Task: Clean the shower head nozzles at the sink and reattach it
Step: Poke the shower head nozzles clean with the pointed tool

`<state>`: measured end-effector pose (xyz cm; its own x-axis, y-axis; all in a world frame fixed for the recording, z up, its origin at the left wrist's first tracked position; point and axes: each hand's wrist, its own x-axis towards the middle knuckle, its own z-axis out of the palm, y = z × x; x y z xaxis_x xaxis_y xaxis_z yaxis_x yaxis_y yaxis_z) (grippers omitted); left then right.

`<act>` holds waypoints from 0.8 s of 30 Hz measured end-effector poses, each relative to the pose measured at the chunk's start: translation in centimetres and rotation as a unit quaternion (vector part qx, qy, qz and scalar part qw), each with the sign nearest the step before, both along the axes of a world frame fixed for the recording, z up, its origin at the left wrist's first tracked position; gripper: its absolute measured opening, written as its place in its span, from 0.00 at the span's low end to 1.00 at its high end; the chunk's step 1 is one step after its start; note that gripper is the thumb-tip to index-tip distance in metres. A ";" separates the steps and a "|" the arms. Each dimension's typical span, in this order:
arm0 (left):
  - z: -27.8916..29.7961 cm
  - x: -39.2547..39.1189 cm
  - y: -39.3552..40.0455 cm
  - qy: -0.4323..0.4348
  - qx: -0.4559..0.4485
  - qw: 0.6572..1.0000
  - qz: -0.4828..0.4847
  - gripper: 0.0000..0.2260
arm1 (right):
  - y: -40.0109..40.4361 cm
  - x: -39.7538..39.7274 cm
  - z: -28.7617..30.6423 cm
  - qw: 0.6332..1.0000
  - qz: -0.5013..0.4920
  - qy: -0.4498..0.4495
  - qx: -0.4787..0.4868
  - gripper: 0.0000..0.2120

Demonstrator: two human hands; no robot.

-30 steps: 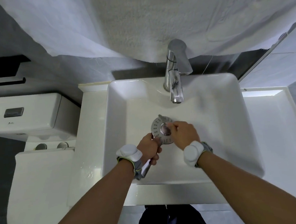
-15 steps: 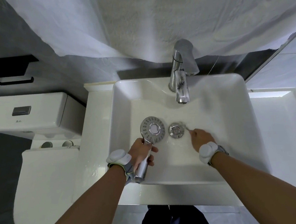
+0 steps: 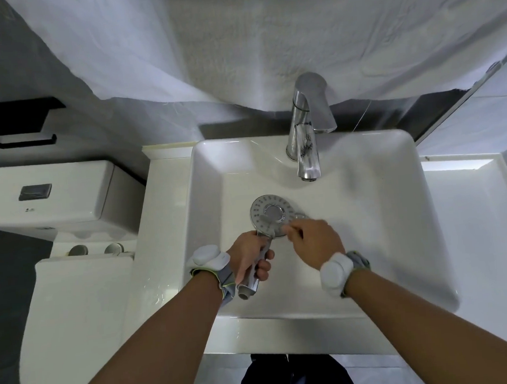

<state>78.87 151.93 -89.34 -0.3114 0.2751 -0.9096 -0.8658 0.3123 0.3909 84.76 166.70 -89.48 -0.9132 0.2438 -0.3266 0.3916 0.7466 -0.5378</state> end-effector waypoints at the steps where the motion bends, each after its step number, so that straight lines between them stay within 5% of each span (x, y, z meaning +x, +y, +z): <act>1: 0.1 -0.1 0.0 -0.001 -0.001 1.000 0.004 0.08 | 0.5 -0.5 0.0 1.000 -0.007 -0.004 -0.001 0.14; 24: 1.1 -0.3 0.9 0.016 0.022 1.000 -0.002 0.09 | 2.3 0.0 0.9 0.993 0.067 0.034 0.092 0.14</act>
<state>78.55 152.84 -88.24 -0.3389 0.3166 -0.8859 -0.8514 0.2975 0.4320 84.80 169.01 -88.58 -0.9598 0.1678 -0.2250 0.2494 0.8776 -0.4095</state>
